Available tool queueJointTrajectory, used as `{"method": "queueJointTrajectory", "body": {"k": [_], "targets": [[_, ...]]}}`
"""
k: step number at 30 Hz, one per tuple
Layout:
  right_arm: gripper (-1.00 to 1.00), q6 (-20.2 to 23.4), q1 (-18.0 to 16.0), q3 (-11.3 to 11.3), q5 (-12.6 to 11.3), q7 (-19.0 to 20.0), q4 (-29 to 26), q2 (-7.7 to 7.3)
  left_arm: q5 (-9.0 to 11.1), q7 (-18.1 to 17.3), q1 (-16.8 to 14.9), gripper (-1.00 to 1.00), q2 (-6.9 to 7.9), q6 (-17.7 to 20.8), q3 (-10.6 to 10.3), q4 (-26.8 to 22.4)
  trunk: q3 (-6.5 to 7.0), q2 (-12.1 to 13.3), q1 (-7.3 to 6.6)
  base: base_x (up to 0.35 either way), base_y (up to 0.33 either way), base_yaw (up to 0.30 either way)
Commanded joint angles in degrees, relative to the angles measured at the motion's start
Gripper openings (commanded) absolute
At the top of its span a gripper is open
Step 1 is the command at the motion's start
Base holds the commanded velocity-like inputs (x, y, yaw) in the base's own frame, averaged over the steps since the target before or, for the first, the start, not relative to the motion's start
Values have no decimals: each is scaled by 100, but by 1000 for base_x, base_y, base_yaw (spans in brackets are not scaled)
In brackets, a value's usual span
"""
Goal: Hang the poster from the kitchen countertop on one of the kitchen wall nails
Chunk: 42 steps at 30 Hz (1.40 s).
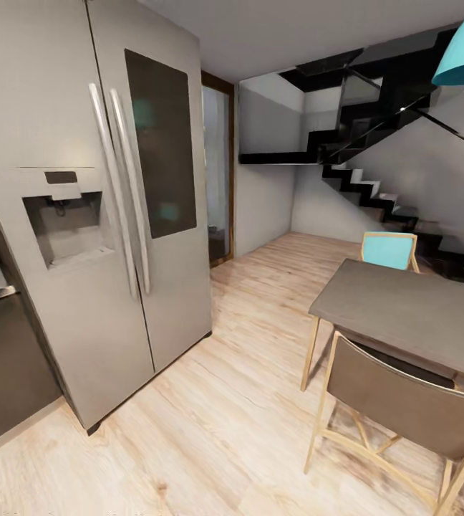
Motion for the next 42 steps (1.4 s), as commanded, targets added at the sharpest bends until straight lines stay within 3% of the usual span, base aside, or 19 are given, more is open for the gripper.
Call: {"method": "queueJointTrajectory", "body": {"k": [1, 19, 33, 34, 39, 42], "targets": [[100, -20, -2, 3, 5, -2, 7, 0, -55, -2, 2, 100, -2, 6, 7, -12, -5, -3, 0, -18, -296, 285], [100, -22, -2, 12, 16, -17, 18, 19, -55, -2, 2, 100, -2, 5, 9, -4, -5, -3, 0, -38, -76, 292], [100, -23, -2, 6, 15, -7, 18, 20, -57, 4, 2, 100, 0, -3, 15, -2, -5, -3, 0, -276, -17, 183], [100, -86, -2, 11, 16, -9, 47, 27, -50, 13, 2, 100, -1, -340, 16, 235, -5, -3, 0, -293, -45, 288], [100, -317, -2, 20, 16, -10, 283, 29, -47, 40, 2, 100, -2, -1098, 23, 580, -5, -3, 0, -199, -18, 291], [100, -330, -2, 21, 16, -11, 303, 29, -47, 41, 2, 100, -2, -1137, 29, 599, -5, -3, 0, -25, -2, 294]]}}
